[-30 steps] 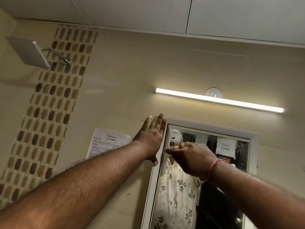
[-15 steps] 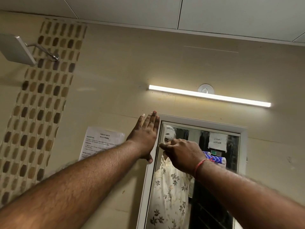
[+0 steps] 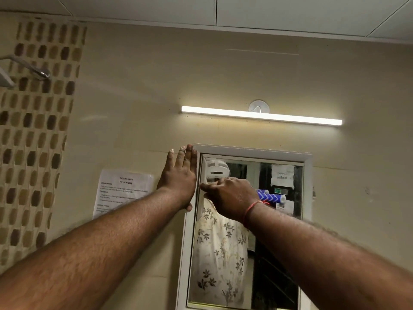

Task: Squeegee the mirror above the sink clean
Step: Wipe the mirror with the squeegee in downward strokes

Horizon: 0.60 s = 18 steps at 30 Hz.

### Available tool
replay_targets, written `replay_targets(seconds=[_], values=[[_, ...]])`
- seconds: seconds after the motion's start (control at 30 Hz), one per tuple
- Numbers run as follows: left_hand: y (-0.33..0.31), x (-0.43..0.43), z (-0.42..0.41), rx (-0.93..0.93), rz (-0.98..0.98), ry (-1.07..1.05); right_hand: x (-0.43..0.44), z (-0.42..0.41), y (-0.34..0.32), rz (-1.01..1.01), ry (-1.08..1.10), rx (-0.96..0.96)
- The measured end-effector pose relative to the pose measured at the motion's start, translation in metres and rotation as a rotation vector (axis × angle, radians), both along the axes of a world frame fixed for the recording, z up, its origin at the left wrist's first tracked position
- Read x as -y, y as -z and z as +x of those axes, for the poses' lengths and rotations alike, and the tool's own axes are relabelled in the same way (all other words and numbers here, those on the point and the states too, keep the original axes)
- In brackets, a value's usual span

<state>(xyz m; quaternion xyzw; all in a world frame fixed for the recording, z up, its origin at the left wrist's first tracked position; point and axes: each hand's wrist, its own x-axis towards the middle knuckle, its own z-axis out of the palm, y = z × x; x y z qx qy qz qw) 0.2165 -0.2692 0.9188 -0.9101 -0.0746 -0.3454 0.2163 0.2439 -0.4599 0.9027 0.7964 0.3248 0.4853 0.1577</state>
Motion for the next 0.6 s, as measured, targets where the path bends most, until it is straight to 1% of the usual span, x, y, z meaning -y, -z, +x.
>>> replay_targets(seconds=[0.23,0.33,0.6], values=[[0.005,-0.008,-0.006,-0.041,-0.103,0.066,-0.001,0.019,0.001,0.035,0.001,-0.026],[0.009,-0.007,-0.012,-0.056,-0.129,0.094,0.006,0.015,-0.003,0.036,0.025,-0.032],[0.023,-0.009,-0.011,-0.002,-0.081,0.173,0.067,-0.001,-0.002,0.104,0.022,-0.088]])
